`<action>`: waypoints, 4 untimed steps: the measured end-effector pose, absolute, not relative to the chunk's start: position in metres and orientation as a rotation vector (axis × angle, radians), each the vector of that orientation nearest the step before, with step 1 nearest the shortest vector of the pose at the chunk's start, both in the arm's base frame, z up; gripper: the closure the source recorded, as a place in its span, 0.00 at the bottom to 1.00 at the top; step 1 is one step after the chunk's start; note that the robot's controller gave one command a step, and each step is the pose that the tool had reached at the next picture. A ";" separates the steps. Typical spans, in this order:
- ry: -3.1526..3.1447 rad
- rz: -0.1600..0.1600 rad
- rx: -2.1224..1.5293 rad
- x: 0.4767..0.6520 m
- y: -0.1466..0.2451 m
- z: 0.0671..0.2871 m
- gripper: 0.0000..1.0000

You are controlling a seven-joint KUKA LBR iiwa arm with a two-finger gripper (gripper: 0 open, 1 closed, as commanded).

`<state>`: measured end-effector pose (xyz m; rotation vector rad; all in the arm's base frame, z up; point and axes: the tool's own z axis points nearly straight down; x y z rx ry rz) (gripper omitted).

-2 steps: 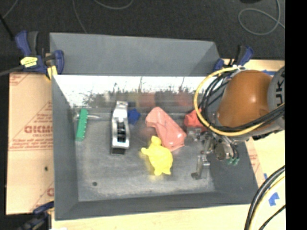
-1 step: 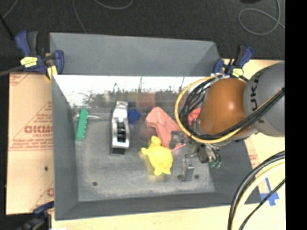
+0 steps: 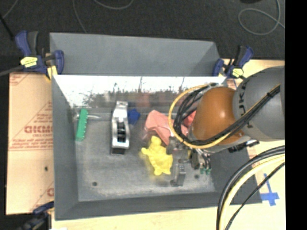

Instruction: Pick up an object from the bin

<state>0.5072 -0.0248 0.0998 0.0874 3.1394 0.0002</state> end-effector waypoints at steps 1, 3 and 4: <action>3.120 -0.001 0.290 0.516 -0.006 0.089 0.00; 3.129 0.000 0.104 0.573 0.003 0.071 1.00; 3.129 -0.001 0.103 0.573 0.003 0.071 1.00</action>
Offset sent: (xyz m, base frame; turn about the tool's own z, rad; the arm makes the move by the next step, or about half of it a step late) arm 0.0514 0.0034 -0.0297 -0.2954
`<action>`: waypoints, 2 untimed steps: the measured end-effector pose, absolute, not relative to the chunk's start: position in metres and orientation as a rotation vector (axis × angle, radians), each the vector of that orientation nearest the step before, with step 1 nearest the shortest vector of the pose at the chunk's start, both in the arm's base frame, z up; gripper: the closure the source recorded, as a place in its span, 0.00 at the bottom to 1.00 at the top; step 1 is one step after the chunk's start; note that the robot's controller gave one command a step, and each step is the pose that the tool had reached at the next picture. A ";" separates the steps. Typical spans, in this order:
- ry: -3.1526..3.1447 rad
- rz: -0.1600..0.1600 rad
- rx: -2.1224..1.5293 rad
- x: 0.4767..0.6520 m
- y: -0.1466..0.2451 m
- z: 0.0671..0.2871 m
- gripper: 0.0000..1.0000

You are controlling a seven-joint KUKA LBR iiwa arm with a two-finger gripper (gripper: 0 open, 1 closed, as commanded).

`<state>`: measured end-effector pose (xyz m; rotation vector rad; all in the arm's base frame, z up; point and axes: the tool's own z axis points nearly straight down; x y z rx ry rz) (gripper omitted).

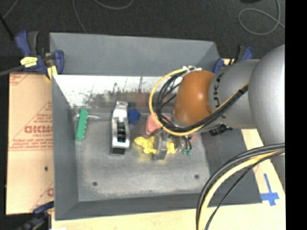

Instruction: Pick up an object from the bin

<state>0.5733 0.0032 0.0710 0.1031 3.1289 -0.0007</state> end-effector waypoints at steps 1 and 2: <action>3.127 -0.002 0.081 0.575 0.005 0.071 1.00; 3.126 -0.004 -0.033 0.584 0.014 0.072 1.00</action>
Offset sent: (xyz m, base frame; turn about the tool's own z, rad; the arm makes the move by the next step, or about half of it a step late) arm 0.0116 0.0147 0.0004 -0.0928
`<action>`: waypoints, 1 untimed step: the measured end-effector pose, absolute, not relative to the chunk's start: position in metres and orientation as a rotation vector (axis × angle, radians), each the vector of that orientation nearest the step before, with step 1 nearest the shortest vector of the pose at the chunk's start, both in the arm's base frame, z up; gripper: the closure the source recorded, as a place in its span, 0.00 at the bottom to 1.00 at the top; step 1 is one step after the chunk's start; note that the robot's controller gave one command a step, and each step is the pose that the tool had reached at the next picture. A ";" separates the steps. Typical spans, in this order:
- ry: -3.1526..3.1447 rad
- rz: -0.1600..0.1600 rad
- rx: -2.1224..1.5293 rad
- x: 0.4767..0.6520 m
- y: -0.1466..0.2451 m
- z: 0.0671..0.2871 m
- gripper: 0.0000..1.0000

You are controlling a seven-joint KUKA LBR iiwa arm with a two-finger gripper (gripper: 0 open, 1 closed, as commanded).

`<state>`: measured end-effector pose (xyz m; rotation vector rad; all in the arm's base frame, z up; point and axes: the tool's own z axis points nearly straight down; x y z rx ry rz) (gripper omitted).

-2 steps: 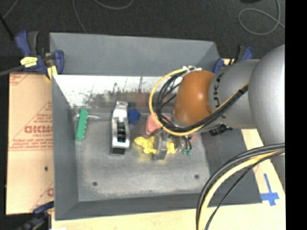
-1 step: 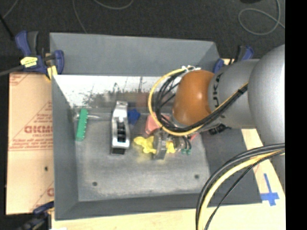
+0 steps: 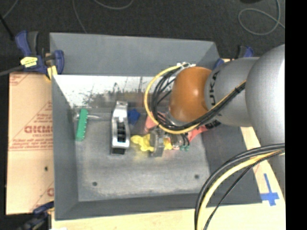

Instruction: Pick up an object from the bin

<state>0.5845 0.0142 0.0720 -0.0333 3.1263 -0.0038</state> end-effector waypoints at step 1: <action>3.123 -0.003 -0.050 0.589 0.019 0.072 1.00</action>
Offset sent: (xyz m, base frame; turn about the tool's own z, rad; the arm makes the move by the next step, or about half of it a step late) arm 0.0110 0.0123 -0.0020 -0.0412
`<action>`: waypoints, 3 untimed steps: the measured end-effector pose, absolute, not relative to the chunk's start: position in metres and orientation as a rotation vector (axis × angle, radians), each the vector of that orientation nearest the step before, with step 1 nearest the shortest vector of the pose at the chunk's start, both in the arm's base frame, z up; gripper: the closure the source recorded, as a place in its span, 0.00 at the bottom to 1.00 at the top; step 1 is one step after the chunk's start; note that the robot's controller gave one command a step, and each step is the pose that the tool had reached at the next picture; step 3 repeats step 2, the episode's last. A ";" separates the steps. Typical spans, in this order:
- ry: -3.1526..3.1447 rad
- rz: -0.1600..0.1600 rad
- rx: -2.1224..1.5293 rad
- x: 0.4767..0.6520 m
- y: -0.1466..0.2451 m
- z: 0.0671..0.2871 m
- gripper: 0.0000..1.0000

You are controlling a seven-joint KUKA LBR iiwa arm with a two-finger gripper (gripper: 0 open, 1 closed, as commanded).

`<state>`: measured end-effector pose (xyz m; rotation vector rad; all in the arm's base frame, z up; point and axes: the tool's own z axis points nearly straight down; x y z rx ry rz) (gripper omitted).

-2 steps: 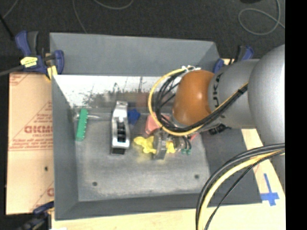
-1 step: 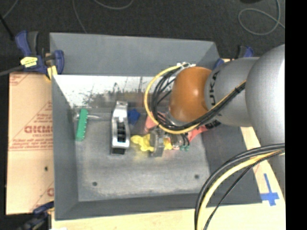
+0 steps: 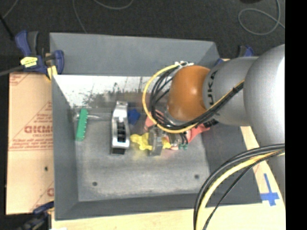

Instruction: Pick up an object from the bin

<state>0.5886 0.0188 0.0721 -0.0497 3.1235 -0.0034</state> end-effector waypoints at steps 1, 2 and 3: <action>3.123 -0.004 -0.077 0.593 0.022 0.071 1.00; 3.122 -0.005 -0.100 0.592 0.024 0.076 1.00; 3.122 -0.005 -0.100 0.592 0.024 0.076 1.00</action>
Offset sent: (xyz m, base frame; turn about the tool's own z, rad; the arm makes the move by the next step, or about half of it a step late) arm 0.0013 0.0084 0.0059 -0.0430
